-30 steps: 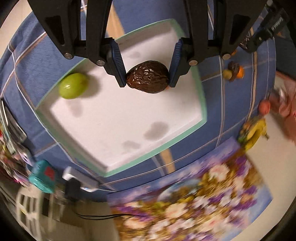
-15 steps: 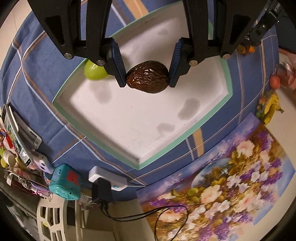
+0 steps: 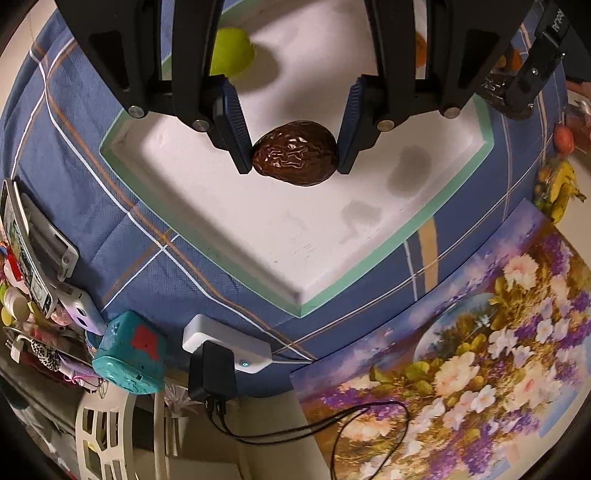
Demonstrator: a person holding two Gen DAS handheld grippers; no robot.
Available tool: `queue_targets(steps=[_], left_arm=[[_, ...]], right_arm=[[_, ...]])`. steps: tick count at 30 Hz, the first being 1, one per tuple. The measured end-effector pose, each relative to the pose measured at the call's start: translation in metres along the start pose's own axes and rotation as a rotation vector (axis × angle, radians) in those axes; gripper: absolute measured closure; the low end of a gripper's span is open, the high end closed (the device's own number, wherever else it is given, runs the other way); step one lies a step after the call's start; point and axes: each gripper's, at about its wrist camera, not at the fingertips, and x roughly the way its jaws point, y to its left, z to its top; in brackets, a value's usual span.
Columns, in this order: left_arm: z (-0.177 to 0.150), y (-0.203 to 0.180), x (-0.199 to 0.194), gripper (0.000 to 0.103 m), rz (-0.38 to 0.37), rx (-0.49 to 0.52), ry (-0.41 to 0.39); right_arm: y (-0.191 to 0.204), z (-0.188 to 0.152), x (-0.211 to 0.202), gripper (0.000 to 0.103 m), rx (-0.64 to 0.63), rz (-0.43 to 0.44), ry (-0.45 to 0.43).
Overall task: Organize fruits
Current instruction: 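Carry the date in the left tool while the right tool carries its date to the tray, then open the left tool over the tray while the right tool releases its date inside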
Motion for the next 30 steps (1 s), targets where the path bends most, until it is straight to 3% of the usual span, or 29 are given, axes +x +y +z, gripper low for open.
queue_targets(steps=[16, 30], left_arm=[[0.006, -0.009, 0.047, 0.066, 0.015, 0.018, 0.054], [0.003, -0.004, 0.059, 0.065, 0.032, 0.005, 0.084]], right_arm=[[-0.008, 0.012, 0.032, 0.055, 0.005, -0.044, 0.018], [-0.005, 0.01, 0.041, 0.055, -0.012, -0.058, 0.03]])
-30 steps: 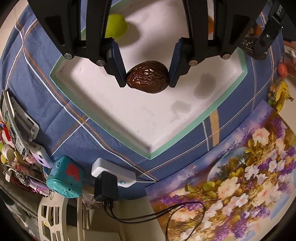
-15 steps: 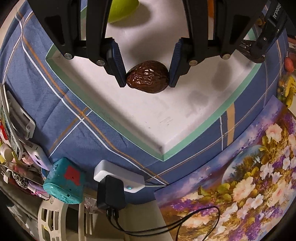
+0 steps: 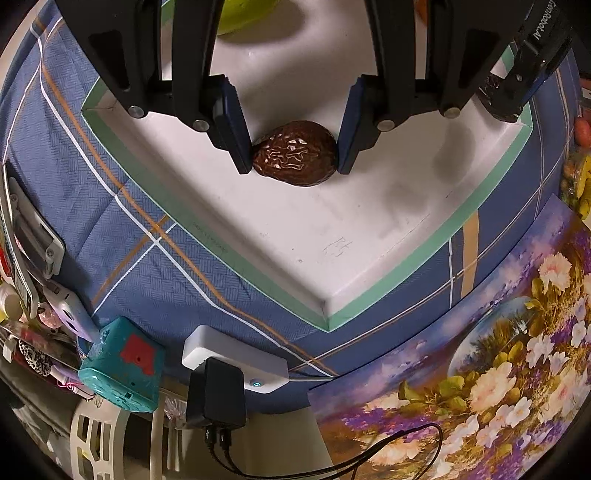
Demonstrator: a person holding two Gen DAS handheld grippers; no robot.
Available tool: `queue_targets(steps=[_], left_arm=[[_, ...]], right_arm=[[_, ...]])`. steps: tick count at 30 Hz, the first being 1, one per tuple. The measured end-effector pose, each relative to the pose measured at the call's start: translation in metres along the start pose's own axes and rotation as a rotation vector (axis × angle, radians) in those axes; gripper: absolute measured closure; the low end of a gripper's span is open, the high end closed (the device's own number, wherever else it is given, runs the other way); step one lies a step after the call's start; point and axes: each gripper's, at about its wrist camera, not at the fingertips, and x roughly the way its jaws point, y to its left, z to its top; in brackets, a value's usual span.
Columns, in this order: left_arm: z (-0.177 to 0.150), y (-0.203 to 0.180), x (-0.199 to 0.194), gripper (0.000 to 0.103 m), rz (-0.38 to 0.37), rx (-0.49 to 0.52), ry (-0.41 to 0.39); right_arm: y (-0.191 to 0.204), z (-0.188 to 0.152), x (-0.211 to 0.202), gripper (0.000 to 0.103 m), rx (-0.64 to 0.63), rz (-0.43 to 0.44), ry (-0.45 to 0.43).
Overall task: Organize fruits
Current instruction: 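Open the left tool over the tray while the right tool releases its date inside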
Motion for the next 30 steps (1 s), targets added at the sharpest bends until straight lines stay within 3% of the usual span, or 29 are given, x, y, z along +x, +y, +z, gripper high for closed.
queue_targets(steps=[2, 4, 6, 8, 12, 13, 14, 15, 19, 25, 27, 30], left_arm=[[0.0, 0.0, 0.001, 0.064, 0.008, 0.002, 0.004], [0.0, 0.0, 0.002, 0.056, 0.015, 0.002, 0.007], [0.0, 0.001, 0.002, 0.036, 0.024, 0.0, 0.006], [0.0, 0.002, 0.003, 0.034, 0.029, -0.003, 0.007], [0.001, 0.003, 0.002, 0.024, 0.049, -0.004, -0.003], [0.001, 0.003, 0.001, 0.023, 0.044, -0.004, -0.007], [0.001, 0.003, 0.0, 0.021, 0.046, -0.003, -0.01], [0.002, 0.002, -0.001, 0.019, 0.048, 0.001, -0.014], [0.004, -0.003, -0.008, 0.011, 0.075, 0.017, -0.034], [0.009, 0.0, -0.02, 0.008, 0.098, 0.016, -0.074], [0.011, 0.002, -0.025, 0.001, 0.115, 0.006, -0.09], [0.012, 0.009, -0.03, 0.0, 0.159, -0.008, -0.12]], right_arm=[[0.001, 0.0, 0.0, 0.055, -0.006, -0.003, -0.001], [0.002, -0.001, 0.001, 0.055, -0.017, -0.012, 0.0], [0.003, -0.001, 0.003, 0.052, -0.024, -0.019, -0.005], [0.003, -0.001, 0.004, 0.043, -0.029, -0.019, -0.005], [0.004, -0.002, 0.005, 0.042, -0.035, -0.024, -0.01], [0.004, -0.001, 0.005, 0.037, -0.035, -0.024, -0.011], [0.004, -0.001, 0.005, 0.023, -0.033, -0.023, -0.013], [0.003, -0.002, 0.005, 0.019, -0.031, -0.023, -0.018], [0.003, -0.002, 0.004, 0.017, -0.025, -0.02, -0.023], [0.002, -0.001, 0.001, 0.017, -0.021, -0.026, -0.037], [0.002, 0.0, -0.001, 0.017, -0.022, -0.026, -0.043], [0.003, 0.0, -0.003, 0.011, -0.022, -0.021, -0.053]])
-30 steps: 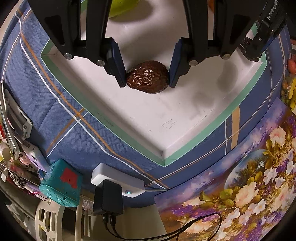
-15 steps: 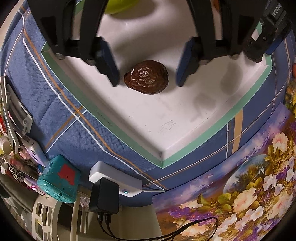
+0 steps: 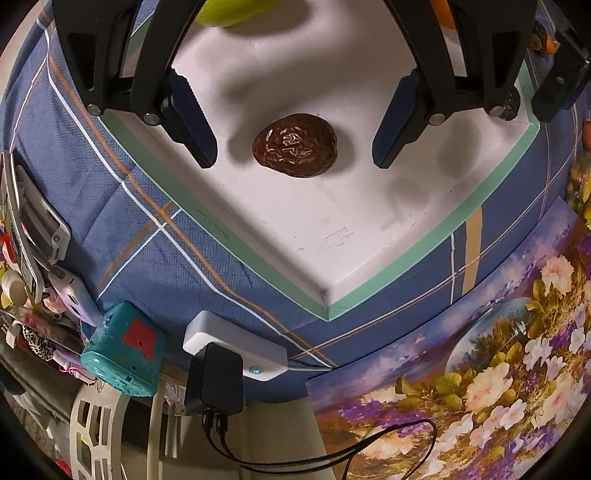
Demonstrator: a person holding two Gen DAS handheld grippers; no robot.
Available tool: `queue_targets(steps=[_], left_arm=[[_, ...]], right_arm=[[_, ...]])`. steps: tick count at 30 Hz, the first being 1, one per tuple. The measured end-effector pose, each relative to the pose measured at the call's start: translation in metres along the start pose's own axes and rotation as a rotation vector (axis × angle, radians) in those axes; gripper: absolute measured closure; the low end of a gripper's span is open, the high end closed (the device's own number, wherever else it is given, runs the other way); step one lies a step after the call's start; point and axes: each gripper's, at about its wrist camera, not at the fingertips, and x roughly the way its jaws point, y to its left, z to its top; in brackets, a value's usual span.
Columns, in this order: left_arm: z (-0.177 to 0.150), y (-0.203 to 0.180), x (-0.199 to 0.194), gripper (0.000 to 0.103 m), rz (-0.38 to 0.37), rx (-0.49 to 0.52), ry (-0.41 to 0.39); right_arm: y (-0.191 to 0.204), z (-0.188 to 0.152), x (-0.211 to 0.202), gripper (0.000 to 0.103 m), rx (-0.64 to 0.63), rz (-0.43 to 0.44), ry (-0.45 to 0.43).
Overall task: Organize fruits
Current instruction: 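Open the left tool over the tray while the right tool releases its date inside, then move both tools from the tray to the fruit lying on the cloth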
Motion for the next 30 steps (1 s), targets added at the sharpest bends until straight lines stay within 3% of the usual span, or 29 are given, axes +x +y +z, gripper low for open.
queue_targets(steps=[8, 17, 23, 30], left_arm=[[0.0, 0.029, 0.007, 0.0, 0.083, -0.081, 0.01], [0.0, 0.043, 0.008, 0.0, 0.082, -0.104, 0.048], [0.002, 0.055, -0.017, 0.0, 0.121, -0.108, 0.01], [-0.003, 0.071, -0.053, 0.0, 0.242, -0.118, -0.039]], right_arm=[[0.005, 0.001, -0.003, 0.008, -0.026, -0.012, -0.027], [0.015, 0.0, -0.009, 0.007, -0.065, 0.001, 0.0], [0.024, -0.005, -0.026, 0.008, -0.11, 0.014, 0.0], [0.038, -0.016, -0.054, 0.008, -0.152, 0.06, -0.02]])
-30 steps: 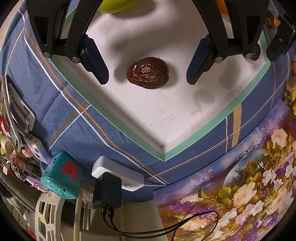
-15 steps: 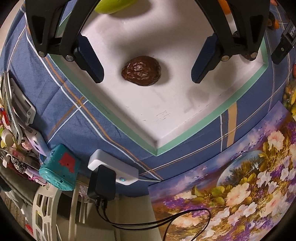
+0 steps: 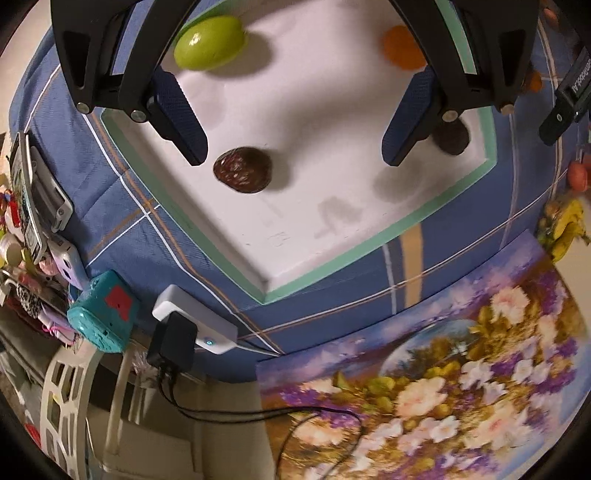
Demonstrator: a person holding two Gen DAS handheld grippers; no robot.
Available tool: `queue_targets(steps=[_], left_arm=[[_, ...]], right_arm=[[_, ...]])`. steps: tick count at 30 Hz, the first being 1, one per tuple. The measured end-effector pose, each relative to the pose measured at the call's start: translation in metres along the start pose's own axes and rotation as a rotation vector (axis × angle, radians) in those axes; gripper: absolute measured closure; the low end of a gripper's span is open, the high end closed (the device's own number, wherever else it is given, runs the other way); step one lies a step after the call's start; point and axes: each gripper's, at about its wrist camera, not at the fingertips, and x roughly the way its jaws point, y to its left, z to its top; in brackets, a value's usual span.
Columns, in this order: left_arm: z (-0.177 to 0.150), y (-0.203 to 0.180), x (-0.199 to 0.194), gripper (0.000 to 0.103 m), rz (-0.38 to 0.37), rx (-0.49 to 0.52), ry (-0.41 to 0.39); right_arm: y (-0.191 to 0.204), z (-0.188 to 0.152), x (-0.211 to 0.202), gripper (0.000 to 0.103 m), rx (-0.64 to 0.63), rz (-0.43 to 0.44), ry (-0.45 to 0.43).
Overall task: Organize fruits
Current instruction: 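Move both tools from the tray to the fruit lying on the cloth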
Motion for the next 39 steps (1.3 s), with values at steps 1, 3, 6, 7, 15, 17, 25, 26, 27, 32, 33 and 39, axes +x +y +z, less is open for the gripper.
queue_targets(steps=[1, 3, 6, 7, 15, 17, 25, 26, 27, 32, 33, 39], left_arm=[[0.001, 0.003, -0.005, 0.0, -0.003, 0.0, -0.004], [0.003, 0.011, -0.014, 0.0, -0.019, -0.006, -0.011], [0.002, 0.022, -0.025, 0.0, -0.036, -0.017, -0.014], [0.002, 0.028, -0.027, 0.0, -0.037, -0.023, -0.008], [-0.006, 0.084, -0.017, 0.0, 0.021, -0.096, 0.045], [-0.005, 0.105, -0.014, 0.0, 0.023, -0.145, 0.049], [-0.01, 0.182, -0.002, 0.0, 0.043, -0.291, 0.065], [-0.011, 0.188, -0.002, 0.0, 0.049, -0.305, 0.066], [-0.012, 0.194, -0.002, 0.0, 0.054, -0.319, 0.066], [-0.015, 0.225, -0.006, 0.0, 0.021, -0.397, 0.062], [-0.015, 0.228, -0.006, 0.0, 0.013, -0.407, 0.061], [-0.015, 0.241, -0.005, 0.0, -0.001, -0.434, 0.053]], right_arm=[[0.004, -0.001, -0.004, 0.008, -0.01, 0.008, -0.002], [0.011, -0.004, -0.01, 0.008, -0.024, 0.037, 0.001], [0.02, -0.009, -0.017, 0.008, -0.02, 0.108, 0.009], [0.023, -0.009, -0.019, 0.008, -0.022, 0.115, 0.009], [0.048, -0.013, -0.027, 0.008, -0.066, 0.149, 0.0], [0.054, -0.015, -0.025, 0.008, -0.067, 0.172, 0.004], [0.082, -0.025, -0.019, 0.008, -0.106, 0.228, 0.029], [0.087, -0.026, -0.019, 0.008, -0.112, 0.233, 0.031], [0.09, -0.027, -0.019, 0.008, -0.115, 0.237, 0.032], [0.116, -0.032, -0.022, 0.008, -0.153, 0.283, 0.044], [0.121, -0.033, -0.022, 0.008, -0.16, 0.288, 0.046], [0.153, -0.041, -0.025, 0.008, -0.198, 0.331, 0.044]])
